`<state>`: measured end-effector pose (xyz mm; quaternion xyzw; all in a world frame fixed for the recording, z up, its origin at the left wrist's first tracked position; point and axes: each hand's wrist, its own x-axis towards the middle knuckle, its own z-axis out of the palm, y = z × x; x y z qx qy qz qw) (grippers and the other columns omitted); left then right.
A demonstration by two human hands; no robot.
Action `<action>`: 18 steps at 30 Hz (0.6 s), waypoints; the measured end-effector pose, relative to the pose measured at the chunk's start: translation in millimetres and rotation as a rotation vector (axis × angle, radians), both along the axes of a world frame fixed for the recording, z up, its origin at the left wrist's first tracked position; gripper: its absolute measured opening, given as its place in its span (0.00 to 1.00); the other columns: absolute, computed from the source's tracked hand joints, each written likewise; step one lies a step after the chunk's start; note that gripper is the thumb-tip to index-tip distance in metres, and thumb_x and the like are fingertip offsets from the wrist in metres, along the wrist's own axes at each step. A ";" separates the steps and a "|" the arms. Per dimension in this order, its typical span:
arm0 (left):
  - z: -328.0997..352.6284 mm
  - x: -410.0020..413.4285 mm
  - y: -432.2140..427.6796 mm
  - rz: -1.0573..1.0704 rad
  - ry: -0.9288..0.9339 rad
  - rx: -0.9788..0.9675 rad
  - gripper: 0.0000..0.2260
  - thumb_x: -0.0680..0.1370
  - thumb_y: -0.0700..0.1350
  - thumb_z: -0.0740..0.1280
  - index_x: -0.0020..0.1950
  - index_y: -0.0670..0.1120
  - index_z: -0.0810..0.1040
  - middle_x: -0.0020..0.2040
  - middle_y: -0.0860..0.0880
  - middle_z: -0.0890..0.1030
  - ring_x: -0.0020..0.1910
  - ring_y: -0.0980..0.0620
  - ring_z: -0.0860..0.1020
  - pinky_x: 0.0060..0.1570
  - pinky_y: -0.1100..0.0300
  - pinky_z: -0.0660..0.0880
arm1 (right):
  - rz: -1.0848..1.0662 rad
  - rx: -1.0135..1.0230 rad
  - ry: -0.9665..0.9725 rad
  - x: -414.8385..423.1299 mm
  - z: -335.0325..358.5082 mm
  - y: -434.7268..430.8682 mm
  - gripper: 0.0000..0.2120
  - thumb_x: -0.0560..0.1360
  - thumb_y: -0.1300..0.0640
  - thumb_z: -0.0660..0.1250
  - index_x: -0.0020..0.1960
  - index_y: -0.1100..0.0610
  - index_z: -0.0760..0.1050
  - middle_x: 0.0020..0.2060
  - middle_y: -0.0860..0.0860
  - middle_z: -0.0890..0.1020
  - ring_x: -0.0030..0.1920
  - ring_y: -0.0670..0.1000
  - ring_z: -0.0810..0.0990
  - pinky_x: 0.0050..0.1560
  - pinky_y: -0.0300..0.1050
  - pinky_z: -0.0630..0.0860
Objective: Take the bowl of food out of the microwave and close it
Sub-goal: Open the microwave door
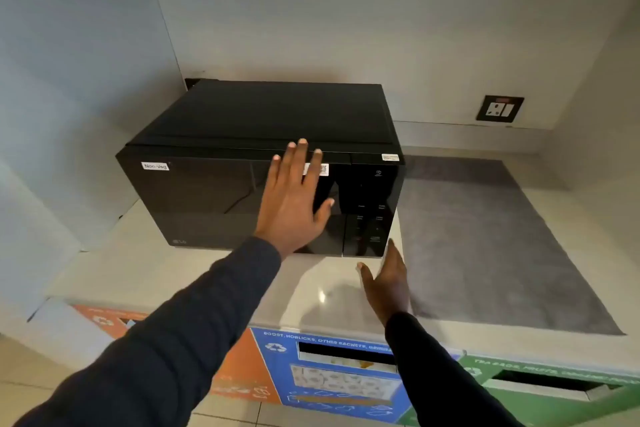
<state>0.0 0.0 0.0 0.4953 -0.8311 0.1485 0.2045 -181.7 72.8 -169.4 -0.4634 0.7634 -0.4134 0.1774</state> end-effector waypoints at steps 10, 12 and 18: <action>-9.3 -3.2 -25.6 0.193 -0.070 -0.054 0.39 0.79 0.66 0.54 0.80 0.40 0.57 0.80 0.36 0.61 0.80 0.37 0.59 0.79 0.41 0.55 | -0.112 0.028 0.064 -13.3 -6.7 -38.4 0.25 0.72 0.47 0.76 0.62 0.58 0.72 0.55 0.57 0.83 0.54 0.58 0.83 0.49 0.49 0.82; -11.7 -5.0 -26.4 0.206 -0.067 -0.065 0.39 0.79 0.67 0.53 0.80 0.40 0.59 0.80 0.37 0.62 0.80 0.37 0.60 0.79 0.41 0.56 | -0.114 0.020 0.078 -15.0 -9.8 -39.4 0.25 0.71 0.46 0.77 0.60 0.58 0.72 0.54 0.56 0.83 0.53 0.57 0.83 0.48 0.49 0.82; -16.3 -8.7 -28.8 0.230 -0.050 -0.073 0.39 0.79 0.68 0.52 0.79 0.40 0.60 0.79 0.37 0.63 0.79 0.38 0.60 0.79 0.41 0.56 | -0.121 0.031 0.127 -17.5 -11.2 -44.7 0.26 0.70 0.45 0.77 0.57 0.58 0.70 0.52 0.57 0.82 0.51 0.59 0.82 0.47 0.55 0.83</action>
